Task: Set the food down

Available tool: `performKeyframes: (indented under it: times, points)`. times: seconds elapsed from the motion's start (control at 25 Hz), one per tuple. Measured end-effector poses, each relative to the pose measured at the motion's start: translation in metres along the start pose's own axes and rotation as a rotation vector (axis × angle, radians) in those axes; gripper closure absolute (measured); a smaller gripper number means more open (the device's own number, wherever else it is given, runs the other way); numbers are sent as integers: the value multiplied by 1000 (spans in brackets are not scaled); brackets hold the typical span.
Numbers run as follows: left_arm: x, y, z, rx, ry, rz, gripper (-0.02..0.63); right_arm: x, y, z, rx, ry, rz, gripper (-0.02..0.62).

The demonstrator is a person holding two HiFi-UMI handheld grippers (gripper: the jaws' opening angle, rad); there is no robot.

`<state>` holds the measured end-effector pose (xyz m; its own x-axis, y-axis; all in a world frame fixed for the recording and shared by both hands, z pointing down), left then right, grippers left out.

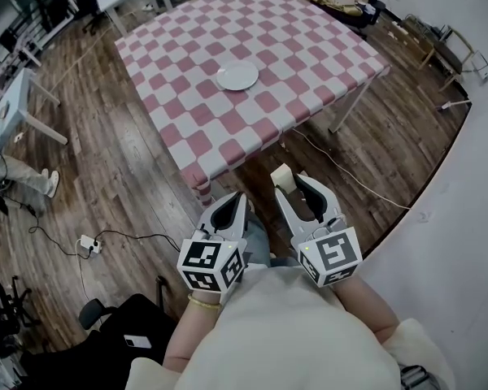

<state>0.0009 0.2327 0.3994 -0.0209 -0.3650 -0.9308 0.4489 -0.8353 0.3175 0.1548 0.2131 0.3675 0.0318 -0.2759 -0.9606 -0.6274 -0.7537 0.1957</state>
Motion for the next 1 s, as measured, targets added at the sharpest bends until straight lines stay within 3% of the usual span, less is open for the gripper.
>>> performKeyframes:
  times: [1.0]
  points:
    - [88, 132, 142, -8, -12, -10, 603, 66, 185, -64, -12, -18, 29, 446]
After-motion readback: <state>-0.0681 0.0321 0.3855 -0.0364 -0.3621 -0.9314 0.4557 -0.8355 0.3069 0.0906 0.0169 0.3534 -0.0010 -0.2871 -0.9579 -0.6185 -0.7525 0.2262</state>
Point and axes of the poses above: the fingertips, and each gripper's own axes: y forward along the fingers, z to its left, x out of its top, the point moved 7 cm from there along -y, backward along the fingers, and after that the axes turned 9 degrees about y, right-handed, at the moved point
